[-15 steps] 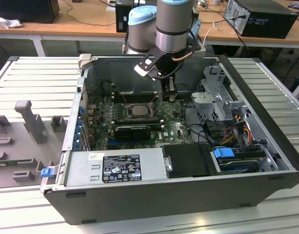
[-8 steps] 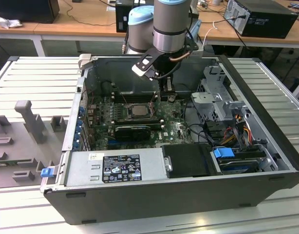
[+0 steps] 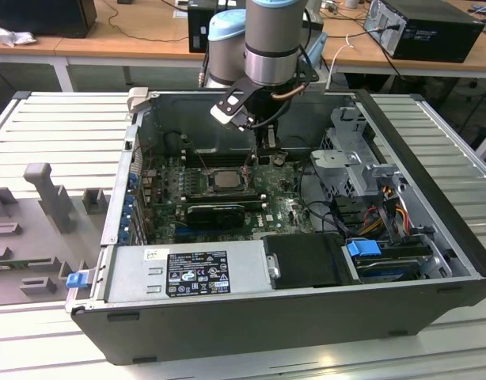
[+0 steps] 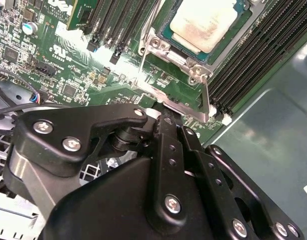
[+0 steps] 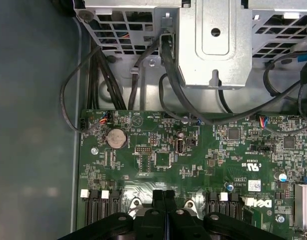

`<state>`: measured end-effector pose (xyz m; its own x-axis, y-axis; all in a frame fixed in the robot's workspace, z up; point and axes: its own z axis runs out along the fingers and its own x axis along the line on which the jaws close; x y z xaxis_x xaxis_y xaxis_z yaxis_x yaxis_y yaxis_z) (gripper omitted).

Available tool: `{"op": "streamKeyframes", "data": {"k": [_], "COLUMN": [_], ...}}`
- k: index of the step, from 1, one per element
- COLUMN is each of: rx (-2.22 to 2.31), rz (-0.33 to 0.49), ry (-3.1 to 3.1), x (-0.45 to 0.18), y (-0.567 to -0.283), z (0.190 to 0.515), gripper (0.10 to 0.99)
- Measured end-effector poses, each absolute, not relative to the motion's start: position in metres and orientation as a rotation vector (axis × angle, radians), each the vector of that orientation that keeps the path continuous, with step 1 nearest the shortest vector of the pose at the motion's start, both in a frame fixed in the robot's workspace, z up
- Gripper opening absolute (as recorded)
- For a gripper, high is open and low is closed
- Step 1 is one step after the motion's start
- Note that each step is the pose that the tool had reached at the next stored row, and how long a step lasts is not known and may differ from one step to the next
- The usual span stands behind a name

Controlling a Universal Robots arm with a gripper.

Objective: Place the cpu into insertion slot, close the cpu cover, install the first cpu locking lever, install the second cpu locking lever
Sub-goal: 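Close the cpu cover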

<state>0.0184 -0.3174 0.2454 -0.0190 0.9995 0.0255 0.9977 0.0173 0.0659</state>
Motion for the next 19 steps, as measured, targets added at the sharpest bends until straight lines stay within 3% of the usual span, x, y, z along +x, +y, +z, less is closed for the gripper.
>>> {"op": "streamKeyframes", "data": {"k": [19], "rx": [2.181], "rz": [0.101], "ry": [2.22], "x": [0.003], "y": [-0.317], "z": [0.245], "gripper": [0.106]}}
